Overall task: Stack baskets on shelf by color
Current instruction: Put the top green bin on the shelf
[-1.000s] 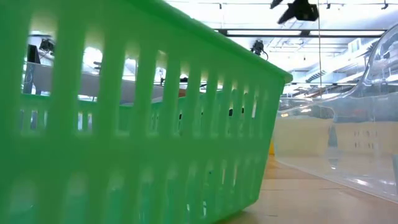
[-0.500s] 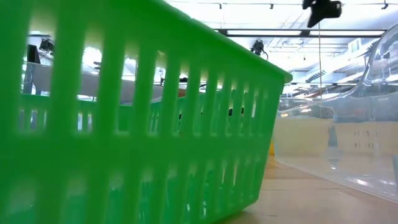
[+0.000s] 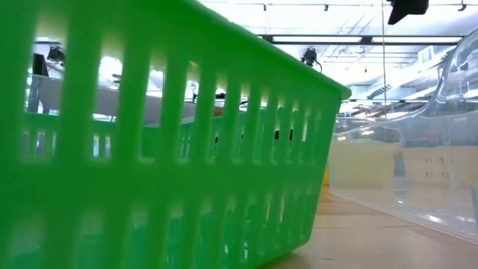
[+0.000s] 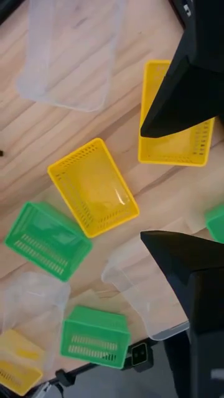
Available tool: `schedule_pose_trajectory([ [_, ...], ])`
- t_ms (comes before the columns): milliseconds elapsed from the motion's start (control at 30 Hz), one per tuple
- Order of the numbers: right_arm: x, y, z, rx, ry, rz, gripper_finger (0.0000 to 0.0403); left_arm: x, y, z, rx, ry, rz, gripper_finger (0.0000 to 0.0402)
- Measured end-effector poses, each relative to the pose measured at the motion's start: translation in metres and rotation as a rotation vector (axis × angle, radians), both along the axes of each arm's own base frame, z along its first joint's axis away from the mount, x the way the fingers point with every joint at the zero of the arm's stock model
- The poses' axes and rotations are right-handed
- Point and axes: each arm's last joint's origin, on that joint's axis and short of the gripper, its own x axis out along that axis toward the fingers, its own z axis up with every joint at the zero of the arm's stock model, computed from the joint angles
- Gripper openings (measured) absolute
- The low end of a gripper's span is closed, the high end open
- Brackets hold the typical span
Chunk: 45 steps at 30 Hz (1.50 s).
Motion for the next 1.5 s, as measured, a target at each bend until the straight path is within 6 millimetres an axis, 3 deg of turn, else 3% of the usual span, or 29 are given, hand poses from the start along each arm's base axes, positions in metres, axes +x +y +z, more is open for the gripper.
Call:
schedule_pose_trajectory([
  [133,-0.004,0.0,0.001,-0.009,-0.009,-0.031,0.0264,0.009,0.006,0.008,0.047,0.161,0.01,0.0144],
  [233,-0.008,0.0,0.002,-0.016,-0.017,-0.041,0.0264,0.018,0.01,0.002,0.026,0.276,0.004,0.0144],
  [500,-0.011,0.0,0.003,-0.039,-0.02,-0.059,0.0264,0.051,0.01,-0.044,-0.06,0.461,-0.099,0.0144],
  [933,-0.019,0.001,0.002,-0.025,0.013,-0.066,0.0264,0.088,0.009,-0.132,0.04,0.752,-0.086,0.0186],
  [1267,-0.034,0.004,0.003,-0.024,0.014,-0.069,0.0264,0.102,0.006,-0.174,0.067,0.844,-0.07,0.0197],
  [1500,-0.041,0.005,0.004,-0.022,-0.008,-0.076,0.0264,0.104,0.013,-0.187,0.123,0.844,0.023,0.0197],
])
